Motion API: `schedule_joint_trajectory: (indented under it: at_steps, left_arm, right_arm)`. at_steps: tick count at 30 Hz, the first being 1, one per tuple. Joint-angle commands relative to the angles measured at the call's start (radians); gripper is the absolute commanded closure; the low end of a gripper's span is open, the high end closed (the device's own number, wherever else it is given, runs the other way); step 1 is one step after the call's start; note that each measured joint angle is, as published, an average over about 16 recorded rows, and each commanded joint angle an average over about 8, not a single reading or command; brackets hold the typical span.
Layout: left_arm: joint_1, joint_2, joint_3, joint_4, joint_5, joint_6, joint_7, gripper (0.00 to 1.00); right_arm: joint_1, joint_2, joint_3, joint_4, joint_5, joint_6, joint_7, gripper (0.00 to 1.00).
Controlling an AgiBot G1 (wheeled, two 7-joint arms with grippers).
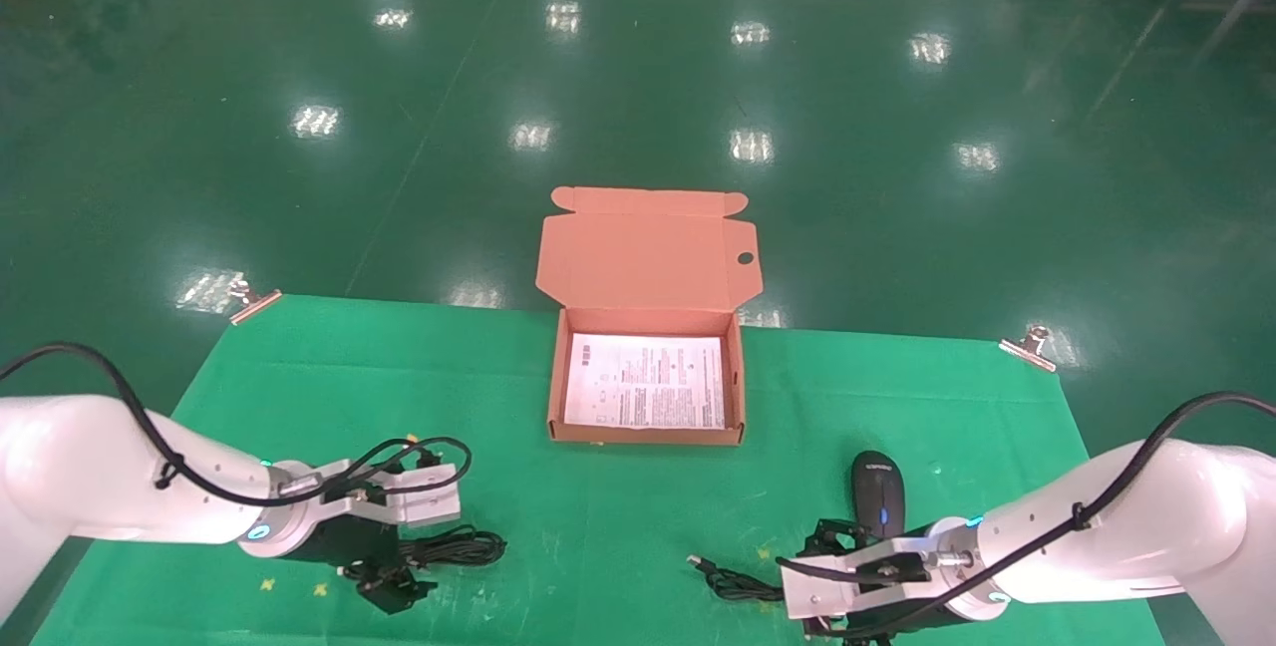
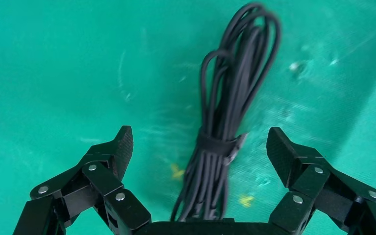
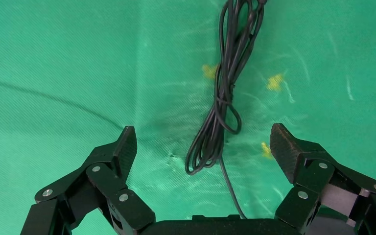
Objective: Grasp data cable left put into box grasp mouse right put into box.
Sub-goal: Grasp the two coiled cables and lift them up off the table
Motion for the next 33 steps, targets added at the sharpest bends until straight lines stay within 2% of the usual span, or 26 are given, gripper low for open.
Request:
schedule_joint_trajectory:
  at_steps: [1,33]
  left_arm:
    - [0.002,0.002,0.002,0.009,0.007,-0.012,0.007,1.00]
    - [0.001,0.000,0.001,0.001,0.002,-0.004,0.004,1.00]
  right_arm:
    - [0.002,-0.006,0.000,-0.018,0.000,0.004,-0.006,1.00]
    - [0.002,-0.002,0.000,-0.007,0.000,0.001,-0.004,1.00]
